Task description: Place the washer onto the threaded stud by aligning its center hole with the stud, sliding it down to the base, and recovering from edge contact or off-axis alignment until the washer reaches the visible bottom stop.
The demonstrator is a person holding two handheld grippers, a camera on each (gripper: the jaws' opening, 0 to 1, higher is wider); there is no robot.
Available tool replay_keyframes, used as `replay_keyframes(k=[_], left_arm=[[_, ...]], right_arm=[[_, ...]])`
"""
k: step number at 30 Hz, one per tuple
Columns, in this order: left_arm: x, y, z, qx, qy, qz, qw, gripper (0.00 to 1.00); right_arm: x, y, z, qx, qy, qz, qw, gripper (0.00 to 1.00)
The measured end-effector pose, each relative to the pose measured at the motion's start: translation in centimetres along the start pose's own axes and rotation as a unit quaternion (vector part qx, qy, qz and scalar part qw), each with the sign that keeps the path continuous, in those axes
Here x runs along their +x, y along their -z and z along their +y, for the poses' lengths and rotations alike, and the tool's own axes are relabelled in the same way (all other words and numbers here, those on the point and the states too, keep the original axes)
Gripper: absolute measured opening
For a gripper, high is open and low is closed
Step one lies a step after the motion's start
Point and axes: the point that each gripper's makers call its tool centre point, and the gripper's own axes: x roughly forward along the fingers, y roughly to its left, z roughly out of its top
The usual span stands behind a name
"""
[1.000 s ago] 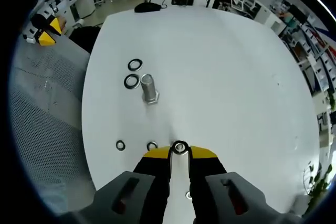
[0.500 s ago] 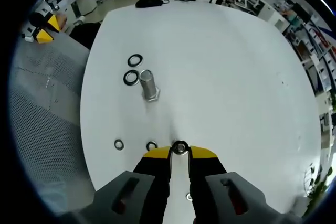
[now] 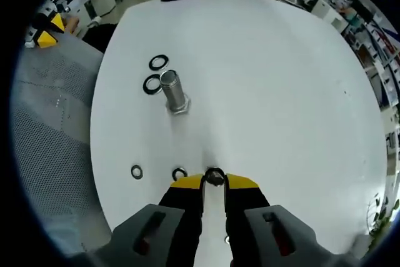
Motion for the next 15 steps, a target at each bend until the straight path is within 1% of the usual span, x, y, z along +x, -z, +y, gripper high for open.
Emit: replay_keyframes(k=[7,12,15], left_arm=[[0.0,0.0,0.0,-0.001,0.0,0.0,1.0,0.08],[0.0,0.0,0.0,-0.002,-0.001,-0.001,1.0,0.08],[0.0,0.0,0.0,-0.002,-0.001,-0.002,1.0,0.08]], right_arm=[[1.4,0.8,0.1,-0.006,-0.003,0.013,0.9999,0.13],[1.9,0.9,0.2,-0.008,-0.004,0.019,0.9998,0.13],[2.1,0.8,0.2,-0.018,-0.003,0.02,0.9996,0.14]])
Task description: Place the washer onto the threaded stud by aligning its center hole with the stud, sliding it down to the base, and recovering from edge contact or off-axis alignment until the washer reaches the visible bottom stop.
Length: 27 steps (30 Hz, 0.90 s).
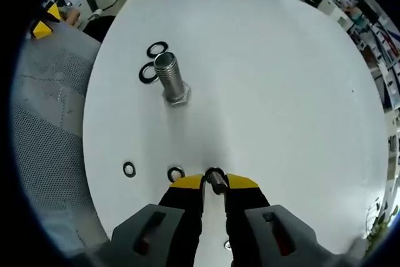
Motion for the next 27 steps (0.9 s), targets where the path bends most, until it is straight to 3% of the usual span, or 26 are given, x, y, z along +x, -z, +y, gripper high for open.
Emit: replay_keyframes(k=[5,13,21,27], left_arm=[[0.0,0.0,0.0,0.0,0.0,0.0,1.0,0.08],[0.0,0.0,0.0,0.001,0.001,0.0,1.0,0.08],[0.0,0.0,0.0,0.002,0.002,0.0,1.0,0.08],[0.0,0.0,0.0,0.001,0.001,-0.001,1.0,0.08]], right_arm=[[-0.2,0.1,0.4,0.0,-0.002,0.007,1.0,0.26],[-1.0,0.6,0.7,0.017,-0.01,-0.001,0.9998,0.27],[-2.2,0.3,1.5,0.031,-0.015,-0.035,0.9988,0.26],[-1.9,0.7,2.8,0.027,-0.023,-0.034,0.9988,0.25]])
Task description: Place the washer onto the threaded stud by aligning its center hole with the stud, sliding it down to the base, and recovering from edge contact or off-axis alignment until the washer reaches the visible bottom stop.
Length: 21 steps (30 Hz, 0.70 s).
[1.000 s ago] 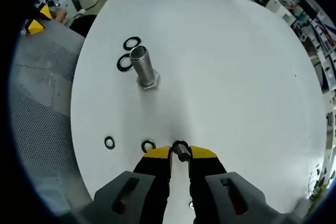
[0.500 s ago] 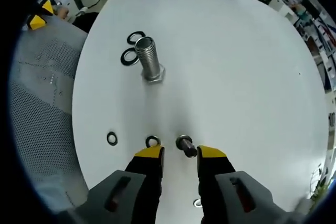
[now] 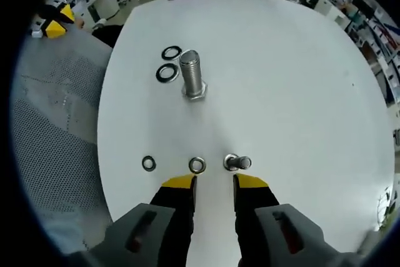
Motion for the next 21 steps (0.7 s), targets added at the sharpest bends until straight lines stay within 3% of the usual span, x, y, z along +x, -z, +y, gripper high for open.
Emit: replay_keyframes(k=[6,12,16,21], left_arm=[[0.0,0.0,-0.1,0.001,0.0,0.001,1.0,0.08],[0.0,0.0,0.0,0.0,0.0,0.0,1.0,0.08],[0.0,0.0,-0.1,0.0,0.0,0.0,1.0,0.08],[0.0,0.0,-0.1,0.0,0.0,0.001,1.0,0.08]], right_arm=[[0.5,-0.1,1.4,-0.018,-0.019,0.002,0.9997,0.25],[0.9,-0.3,1.6,-0.019,-0.021,0.005,0.9996,0.25],[1.2,0.1,1.6,-0.047,-0.019,0.025,0.9984,0.24],[1.3,-0.6,1.5,-0.042,-0.022,0.017,0.9987,0.23]])
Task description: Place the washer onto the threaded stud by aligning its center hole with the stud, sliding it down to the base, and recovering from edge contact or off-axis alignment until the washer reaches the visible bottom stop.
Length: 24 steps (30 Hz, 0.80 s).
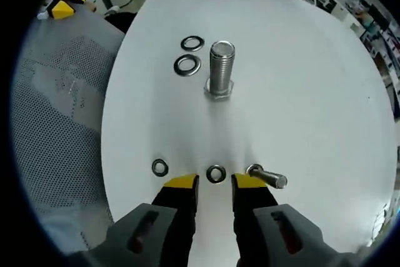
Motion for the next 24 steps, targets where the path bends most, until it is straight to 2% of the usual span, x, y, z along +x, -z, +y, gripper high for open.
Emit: replay_keyframes(k=[7,12,24], left_arm=[[0.0,0.02,0.01,0.0,0.0,0.001,1.0,0.08],[0.01,0.03,0.01,0.001,0.001,0.001,1.0,0.08],[0.03,0.05,0.0,0.001,0.001,0.002,1.0,0.08]], right_arm=[[-0.03,0.05,-0.09,-0.011,-0.001,0.007,0.9999,0.21],[0.0,0.07,-0.27,-0.023,0.002,0.01,0.9997,0.16],[0.01,0.08,-0.21,-0.03,0.01,0.03,0.9991,0.15]])
